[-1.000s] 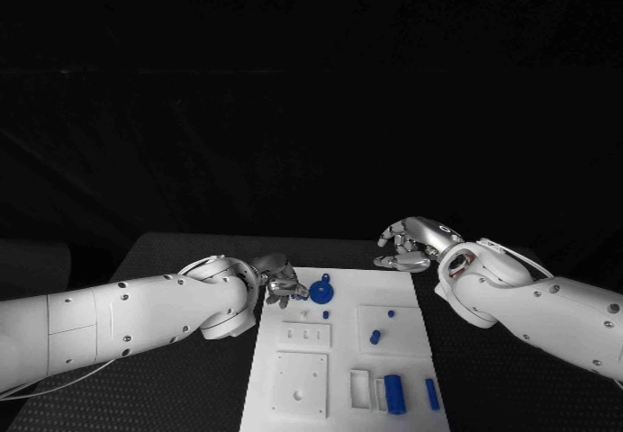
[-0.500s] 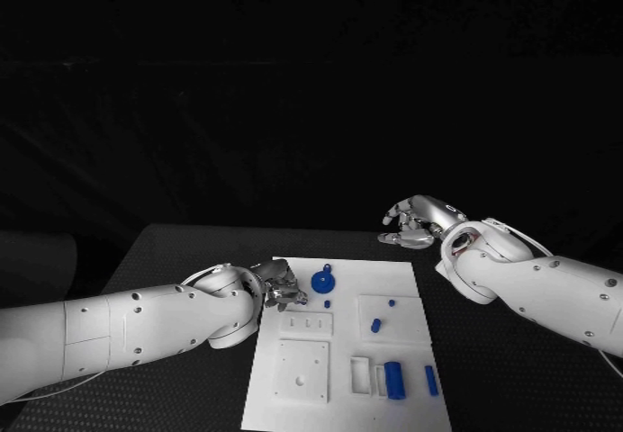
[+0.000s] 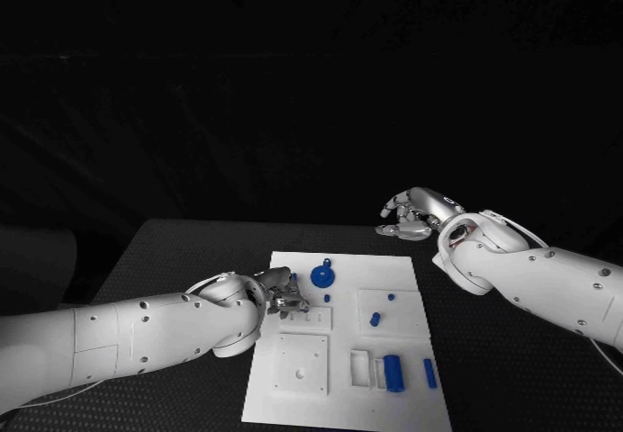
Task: Assemble the parts on the task board
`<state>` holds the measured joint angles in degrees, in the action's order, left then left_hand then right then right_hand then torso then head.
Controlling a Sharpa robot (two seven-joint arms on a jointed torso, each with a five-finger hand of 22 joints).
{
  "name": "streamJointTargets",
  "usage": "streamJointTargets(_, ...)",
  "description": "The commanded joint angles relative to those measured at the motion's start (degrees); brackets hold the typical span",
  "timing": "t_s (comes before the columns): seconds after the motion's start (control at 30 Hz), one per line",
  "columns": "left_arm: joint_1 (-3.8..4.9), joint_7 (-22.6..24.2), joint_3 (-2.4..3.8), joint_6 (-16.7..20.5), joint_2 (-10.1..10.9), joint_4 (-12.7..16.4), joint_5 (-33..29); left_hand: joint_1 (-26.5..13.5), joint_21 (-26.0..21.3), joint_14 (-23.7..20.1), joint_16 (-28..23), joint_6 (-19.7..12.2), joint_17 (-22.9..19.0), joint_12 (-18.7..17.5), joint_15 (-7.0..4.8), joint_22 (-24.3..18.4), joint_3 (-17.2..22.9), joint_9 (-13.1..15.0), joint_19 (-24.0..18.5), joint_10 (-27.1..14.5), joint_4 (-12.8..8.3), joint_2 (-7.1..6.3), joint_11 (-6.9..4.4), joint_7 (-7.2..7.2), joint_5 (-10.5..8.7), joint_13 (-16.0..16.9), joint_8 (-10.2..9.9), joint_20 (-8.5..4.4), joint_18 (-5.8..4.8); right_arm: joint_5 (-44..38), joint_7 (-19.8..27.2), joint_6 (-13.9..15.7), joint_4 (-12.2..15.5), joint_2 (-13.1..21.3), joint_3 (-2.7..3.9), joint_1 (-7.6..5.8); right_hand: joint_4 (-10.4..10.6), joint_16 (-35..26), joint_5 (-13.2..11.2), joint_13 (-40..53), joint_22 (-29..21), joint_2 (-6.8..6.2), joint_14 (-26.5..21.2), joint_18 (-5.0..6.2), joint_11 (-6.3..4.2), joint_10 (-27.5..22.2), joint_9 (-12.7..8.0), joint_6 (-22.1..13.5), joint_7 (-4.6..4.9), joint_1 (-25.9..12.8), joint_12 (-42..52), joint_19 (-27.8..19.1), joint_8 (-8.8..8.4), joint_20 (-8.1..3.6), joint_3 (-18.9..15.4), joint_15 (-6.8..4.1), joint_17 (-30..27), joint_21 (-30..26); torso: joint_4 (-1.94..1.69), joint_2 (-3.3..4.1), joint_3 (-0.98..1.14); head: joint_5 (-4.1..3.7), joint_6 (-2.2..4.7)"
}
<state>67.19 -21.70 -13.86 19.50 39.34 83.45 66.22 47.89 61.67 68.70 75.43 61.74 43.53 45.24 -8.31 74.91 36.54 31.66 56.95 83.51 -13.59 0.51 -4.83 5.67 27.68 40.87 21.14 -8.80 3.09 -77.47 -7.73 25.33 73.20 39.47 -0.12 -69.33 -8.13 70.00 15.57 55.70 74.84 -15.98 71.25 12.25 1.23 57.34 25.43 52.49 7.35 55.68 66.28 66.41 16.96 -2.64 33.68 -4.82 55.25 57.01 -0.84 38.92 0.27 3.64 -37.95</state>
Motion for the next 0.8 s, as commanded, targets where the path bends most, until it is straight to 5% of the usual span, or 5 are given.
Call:
streamJointTargets(0.03, -0.18, -0.08, 0.04, 0.13, -0.4, -0.25, 0.83, 0.06, 0.23, 2.28, 0.48, 8.25, -0.16, 0.52, -3.69, 1.22, 0.24, 5.63, 0.45, -0.96, -0.54, 0.65, -1.44, -5.68, 0.33, 0.17, 0.36, -6.91, 0.49, 0.22, 0.62, -0.43, -0.02, -0.2, 0.03, -0.04, 0.45, -0.31, 0.47, -0.11, 0.07, 0.3, -0.25, 2.75, -0.1, -0.34, 0.08, 0.08, 0.22, 0.08, 0.25, -0.05, 0.17, -0.21, 0.02, -0.31, -0.06, -0.25, -0.01, 0.02, -0.03, -0.03, -0.14)
streamJointTargets(0.23, -1.02, 0.03, 0.05, -0.13, -1.25, -0.9, 0.83, -0.12, 0.44, 2.3, 0.94, 8.43, -0.32, 1.01, -3.78, 1.2, 0.24, 5.79, 0.46, -1.0, -0.53, 0.71, -1.53, -5.77, 0.35, 0.35, 0.47, -6.92, 0.54, 0.23, 0.64, -0.67, -0.06, -0.41, 0.03, -0.05, 0.51, -0.31, 1.02, -0.21, 0.12, 0.36, -0.26, 2.75, -0.1, -0.38, 0.09, 0.07, 0.22, 0.11, 0.32, -0.05, 0.16, -0.23, -0.04, -0.31, -0.05, -0.26, 0.04, 0.06, -0.08, -0.23, -0.4)
streamJointTargets(0.8, -1.21, -0.18, 0.05, -1.37, -1.71, -1.65, 0.83, -0.27, 0.57, 2.24, 1.19, 8.46, -0.48, 1.29, -3.82, 1.19, 0.26, 5.87, 0.44, -1.1, -0.51, 0.81, -1.56, -5.8, 0.37, 0.44, 0.49, -6.92, 0.57, 0.27, 0.51, -1.04, -0.1, -0.54, 0.03, -0.06, 0.66, -0.3, 1.52, -0.3, 0.17, 0.42, -0.27, 2.75, -0.09, -0.42, 0.1, 0.07, 0.23, -0.01, 0.4, -0.06, 0.15, -0.23, -0.14, -0.3, -0.05, -0.29, 0.03, 0.04, -0.04, -0.34, -0.69)
